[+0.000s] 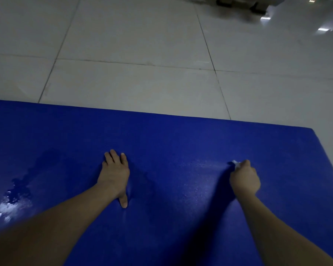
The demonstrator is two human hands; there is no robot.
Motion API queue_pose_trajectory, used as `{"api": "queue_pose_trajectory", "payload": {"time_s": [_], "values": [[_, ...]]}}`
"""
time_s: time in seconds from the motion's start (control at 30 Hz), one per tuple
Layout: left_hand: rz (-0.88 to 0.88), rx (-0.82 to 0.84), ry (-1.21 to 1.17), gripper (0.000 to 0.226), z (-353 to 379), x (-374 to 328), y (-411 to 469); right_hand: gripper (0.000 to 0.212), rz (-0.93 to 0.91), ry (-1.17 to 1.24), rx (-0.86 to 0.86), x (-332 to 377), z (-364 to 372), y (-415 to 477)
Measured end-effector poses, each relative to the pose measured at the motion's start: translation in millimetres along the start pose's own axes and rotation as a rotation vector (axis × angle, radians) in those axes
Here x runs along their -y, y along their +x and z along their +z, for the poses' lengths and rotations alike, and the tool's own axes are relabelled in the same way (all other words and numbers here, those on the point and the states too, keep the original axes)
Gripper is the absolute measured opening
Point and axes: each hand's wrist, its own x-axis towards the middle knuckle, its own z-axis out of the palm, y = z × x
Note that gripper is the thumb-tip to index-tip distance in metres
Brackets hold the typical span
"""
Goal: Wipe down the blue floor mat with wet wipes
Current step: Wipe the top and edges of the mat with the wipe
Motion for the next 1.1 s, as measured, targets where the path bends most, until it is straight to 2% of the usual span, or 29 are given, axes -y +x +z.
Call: {"api": "queue_pose_trajectory", "payload": {"time_s": [0.1,0.23,0.4,0.53,0.63,0.73,0.87,0.97,1.03,1.1], "values": [[0.005,-0.007,0.000,0.171,0.2,0.9,-0.2,0.018,-0.040,0.021,-0.011,28.9,10.7,-4.5],[-0.001,0.000,0.021,0.171,1.8,-0.9,0.8,0.019,-0.258,0.046,-0.008,91.0,34.8,-37.2],[-0.009,-0.003,0.037,0.172,3.7,-1.1,3.6,0.026,-0.519,-0.040,0.031,161.6,57.5,-92.0],[-0.015,-0.008,0.031,0.171,2.0,-1.2,4.6,0.030,-0.804,0.013,0.157,185.5,68.0,-120.3],[-0.012,-0.005,0.008,0.171,1.7,-0.5,3.8,0.025,-0.968,-0.051,0.148,178.7,64.4,-116.9],[-0.005,0.004,0.000,0.172,1.9,0.7,2.4,0.024,-0.804,-0.033,0.108,148.8,49.5,-81.5],[-0.004,0.006,0.004,0.172,0.9,-0.8,2.8,0.014,-0.415,-0.076,-0.012,78.1,20.9,-15.2],[-0.006,0.010,0.017,0.171,1.2,-1.4,3.3,0.018,-0.136,-0.080,-0.050,36.8,1.5,23.2],[-0.004,0.010,0.017,0.171,1.5,-1.4,4.3,0.019,-0.041,-0.018,-0.038,30.0,-1.1,34.5],[-0.006,0.013,0.022,0.171,1.4,-0.9,4.9,0.019,-0.066,0.048,-0.023,45.8,5.6,31.6]]}}
